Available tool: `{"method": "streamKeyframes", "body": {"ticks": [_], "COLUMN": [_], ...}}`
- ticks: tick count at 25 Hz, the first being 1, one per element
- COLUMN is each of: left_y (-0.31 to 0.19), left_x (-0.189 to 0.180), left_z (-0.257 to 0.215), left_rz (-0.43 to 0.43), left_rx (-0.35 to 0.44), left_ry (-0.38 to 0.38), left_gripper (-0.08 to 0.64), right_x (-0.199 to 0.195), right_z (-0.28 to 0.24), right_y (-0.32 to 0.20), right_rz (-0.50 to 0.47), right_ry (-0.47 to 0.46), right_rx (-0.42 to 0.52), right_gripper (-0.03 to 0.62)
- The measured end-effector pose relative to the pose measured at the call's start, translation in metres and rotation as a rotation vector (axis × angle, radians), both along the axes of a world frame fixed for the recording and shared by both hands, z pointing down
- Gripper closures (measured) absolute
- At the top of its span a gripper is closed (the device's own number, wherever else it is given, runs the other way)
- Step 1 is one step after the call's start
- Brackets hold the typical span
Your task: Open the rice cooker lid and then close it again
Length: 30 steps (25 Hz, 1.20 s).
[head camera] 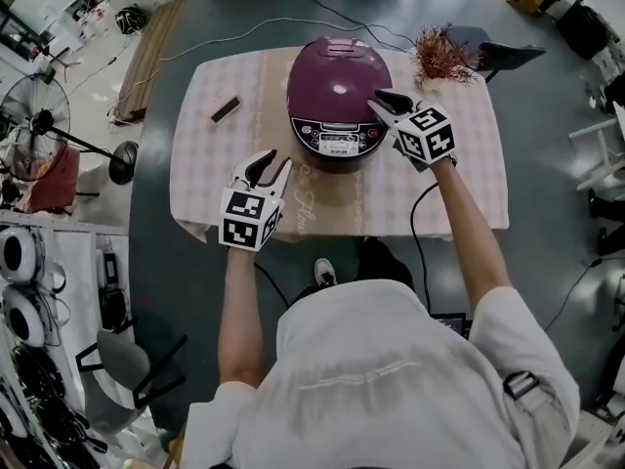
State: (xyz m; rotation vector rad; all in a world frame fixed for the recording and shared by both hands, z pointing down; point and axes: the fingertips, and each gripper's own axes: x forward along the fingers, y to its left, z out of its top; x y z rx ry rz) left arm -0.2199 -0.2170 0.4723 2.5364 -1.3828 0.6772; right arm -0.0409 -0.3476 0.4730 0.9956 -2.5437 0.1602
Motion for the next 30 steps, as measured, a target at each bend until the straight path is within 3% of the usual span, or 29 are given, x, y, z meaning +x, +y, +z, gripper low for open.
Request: {"method": "streamKeyframes", "body": {"ticks": [5, 10, 13, 24, 30], "left_y": [-0.006, 0.005, 0.011, 0.023, 0.032], "left_x": [-0.001, -0.003, -0.001, 0.02, 0.031], "left_z": [-0.04, -0.074, -0.084, -0.121, -0.13], "left_rz": [0.005, -0.021, -0.025, -0.008, 0.006], "left_rx": [0.11, 0.19, 0.213, 0.31, 0.33], "left_ry": [-0.006, 0.035, 0.06, 0.131, 0.122], "left_gripper": [0.441, 0.456, 0.456, 0.533, 0.545], "right_x": [0.023, 0.05, 0.065, 0.096, 0.089], "right_z": [-0.052, -0.098, -0.118, -0.124, -0.124], "right_y": [0.02, 0.062, 0.087, 0.148, 0.167], "right_rz": [0.073, 0.142, 0.175, 0.274, 0.256], "right_ry": [-0.044, -0.109, -0.088, 0.049, 0.0], "right_rx": [0.103, 0.163, 0.212, 0.283, 0.265], "right_gripper": [0.541, 0.555, 0.557, 0.565, 0.566]}}
